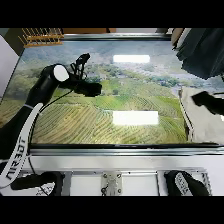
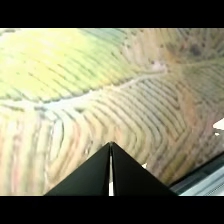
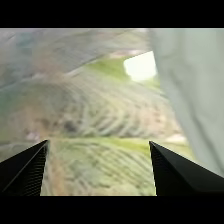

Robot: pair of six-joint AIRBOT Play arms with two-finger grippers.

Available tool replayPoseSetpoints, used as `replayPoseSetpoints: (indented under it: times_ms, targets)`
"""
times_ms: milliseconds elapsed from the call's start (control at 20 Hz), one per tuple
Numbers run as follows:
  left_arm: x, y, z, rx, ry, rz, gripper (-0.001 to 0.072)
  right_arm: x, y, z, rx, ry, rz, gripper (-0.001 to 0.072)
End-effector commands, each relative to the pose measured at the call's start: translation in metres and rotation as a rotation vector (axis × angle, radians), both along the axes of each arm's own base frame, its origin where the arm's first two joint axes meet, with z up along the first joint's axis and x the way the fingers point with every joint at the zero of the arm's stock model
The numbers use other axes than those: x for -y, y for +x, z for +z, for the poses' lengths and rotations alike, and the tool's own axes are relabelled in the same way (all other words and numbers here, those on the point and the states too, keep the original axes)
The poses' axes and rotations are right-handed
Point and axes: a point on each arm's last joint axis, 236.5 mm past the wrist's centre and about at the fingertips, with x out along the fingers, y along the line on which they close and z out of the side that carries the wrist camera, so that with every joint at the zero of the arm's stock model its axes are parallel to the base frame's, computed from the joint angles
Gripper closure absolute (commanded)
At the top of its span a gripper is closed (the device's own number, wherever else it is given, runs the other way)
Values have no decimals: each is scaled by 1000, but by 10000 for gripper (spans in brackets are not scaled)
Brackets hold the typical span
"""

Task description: Fold the clothes and pants, and hang the long-sleeved shirts on hangers.

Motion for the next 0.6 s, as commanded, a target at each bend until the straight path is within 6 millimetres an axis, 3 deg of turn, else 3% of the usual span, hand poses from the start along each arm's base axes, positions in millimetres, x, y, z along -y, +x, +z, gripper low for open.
replayPoseSetpoints:
  times_ms: [0,100,200,350,550]
  targets:
    - [-20,-28,0,31,31,17,704,-127,0,-5,24,-10,359,37]
    - [-25,-42,0,29,32,17,704,-163,-4,-9,33,-32,462,44]
    - [-30,-54,0,30,32,18,704,-184,-10,-14,22,-28,523,70]
    - [-32,-62,6,44,27,17,704,-189,-12,-15,15,-26,538,705]
    - [-33,-65,14,61,20,16,704,-189,-12,-15,15,-26,537,695]
